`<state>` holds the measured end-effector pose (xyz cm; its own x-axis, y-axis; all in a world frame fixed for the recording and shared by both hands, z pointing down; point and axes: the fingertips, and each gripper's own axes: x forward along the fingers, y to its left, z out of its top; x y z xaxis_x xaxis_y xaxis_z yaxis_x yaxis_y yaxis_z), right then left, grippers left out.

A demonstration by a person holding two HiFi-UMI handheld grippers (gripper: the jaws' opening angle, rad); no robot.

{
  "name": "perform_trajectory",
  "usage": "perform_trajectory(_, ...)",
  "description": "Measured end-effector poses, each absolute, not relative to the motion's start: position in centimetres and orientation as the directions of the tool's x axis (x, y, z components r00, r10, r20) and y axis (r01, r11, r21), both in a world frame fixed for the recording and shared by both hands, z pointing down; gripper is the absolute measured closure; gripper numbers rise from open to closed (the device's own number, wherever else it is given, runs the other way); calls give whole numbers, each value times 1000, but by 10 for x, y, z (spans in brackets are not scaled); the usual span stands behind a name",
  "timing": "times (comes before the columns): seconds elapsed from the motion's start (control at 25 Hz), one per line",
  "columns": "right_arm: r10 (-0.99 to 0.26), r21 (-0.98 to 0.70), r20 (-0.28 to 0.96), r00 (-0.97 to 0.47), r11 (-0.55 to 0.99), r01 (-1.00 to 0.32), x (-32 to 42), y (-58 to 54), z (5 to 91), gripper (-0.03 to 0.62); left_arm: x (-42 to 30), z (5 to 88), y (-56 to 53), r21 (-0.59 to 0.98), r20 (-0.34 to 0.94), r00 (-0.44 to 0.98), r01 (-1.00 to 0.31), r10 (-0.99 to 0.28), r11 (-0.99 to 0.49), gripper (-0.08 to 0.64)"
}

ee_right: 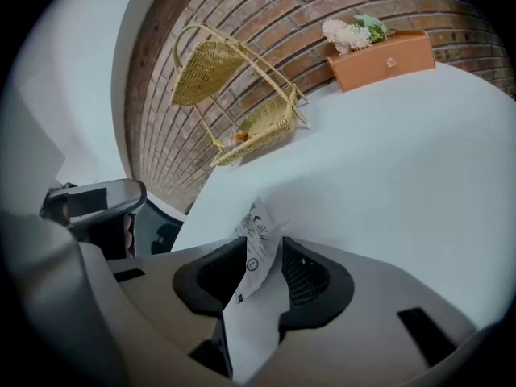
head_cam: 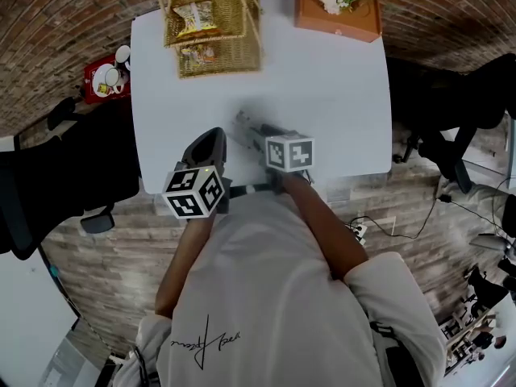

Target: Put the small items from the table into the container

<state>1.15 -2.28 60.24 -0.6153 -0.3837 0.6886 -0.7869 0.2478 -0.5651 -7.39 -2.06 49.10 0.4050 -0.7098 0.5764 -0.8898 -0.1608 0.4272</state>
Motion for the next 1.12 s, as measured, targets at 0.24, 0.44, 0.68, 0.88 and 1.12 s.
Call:
perform_trajectory(0.24, -367, -572, 696, -617, 236, -786, 3, -25, 607, 491, -83, 493, -22, 427, 585, 404, -891, -703, -157, 551)
perform_trajectory(0.44, -351, -592, 701, -621, 200, -781, 1, -25, 610, 528, -90, 491, -28, 437, 585, 417, -885, -696, -162, 551)
perform_trajectory(0.68, -369, -597, 691, -621, 193, -779, -5, -25, 604, 545, -97, 487, -35, 434, 578, 443, -878, -685, -202, 551)
perform_trajectory(0.88, -398, -586, 686, -609, 193, -787, -11, -26, 594, 551, -101, 482, -40, 437, 570, 475, -866, -671, -242, 551)
perform_trajectory(1.12, -435, -566, 676, -595, 212, -797, -17, -27, 579, 552, -111, 475, -45, 437, 546, 495, -857, -676, -275, 551)
